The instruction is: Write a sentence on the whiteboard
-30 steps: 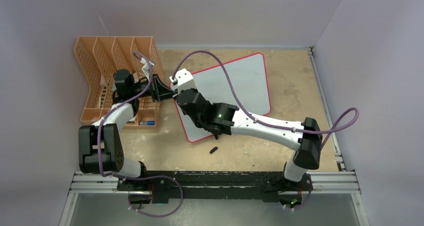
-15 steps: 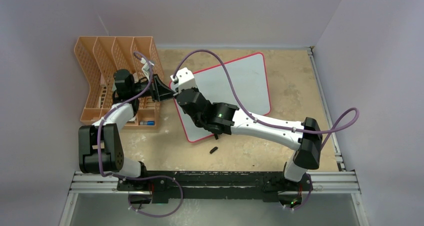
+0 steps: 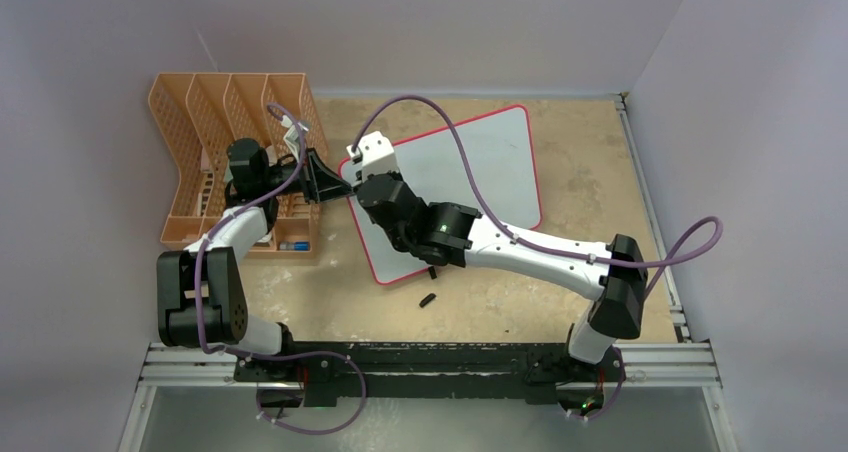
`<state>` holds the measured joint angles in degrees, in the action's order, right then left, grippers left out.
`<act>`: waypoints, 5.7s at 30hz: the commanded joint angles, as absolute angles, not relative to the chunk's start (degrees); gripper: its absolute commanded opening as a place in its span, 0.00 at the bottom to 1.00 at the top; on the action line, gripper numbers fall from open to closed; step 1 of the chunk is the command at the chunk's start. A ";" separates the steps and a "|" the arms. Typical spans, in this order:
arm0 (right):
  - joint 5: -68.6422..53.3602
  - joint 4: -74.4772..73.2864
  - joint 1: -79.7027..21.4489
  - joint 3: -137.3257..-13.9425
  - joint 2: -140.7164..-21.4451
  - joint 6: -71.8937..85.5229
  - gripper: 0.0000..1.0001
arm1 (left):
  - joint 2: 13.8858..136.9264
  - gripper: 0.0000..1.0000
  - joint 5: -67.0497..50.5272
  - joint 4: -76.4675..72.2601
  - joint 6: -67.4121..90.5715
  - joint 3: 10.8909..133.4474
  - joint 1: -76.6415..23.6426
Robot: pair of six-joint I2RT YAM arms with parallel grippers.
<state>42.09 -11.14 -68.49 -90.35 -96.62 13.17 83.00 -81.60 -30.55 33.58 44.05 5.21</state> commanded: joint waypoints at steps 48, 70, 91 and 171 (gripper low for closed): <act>38.40 -13.62 -69.19 -90.07 -94.75 16.23 0.00 | 82.09 0.00 -81.91 -29.79 32.08 44.74 4.04; 38.73 -12.30 -69.35 -91.16 -96.19 15.56 0.00 | 82.15 0.00 -81.91 -29.75 32.15 44.74 3.96; 41.02 -17.93 -69.26 -87.45 -94.60 18.79 0.00 | 82.00 0.00 -81.93 -29.59 31.94 44.74 3.94; 42.27 -8.73 -67.15 -84.11 -91.54 16.70 0.00 | 81.55 0.00 -81.66 -28.41 31.02 45.04 3.69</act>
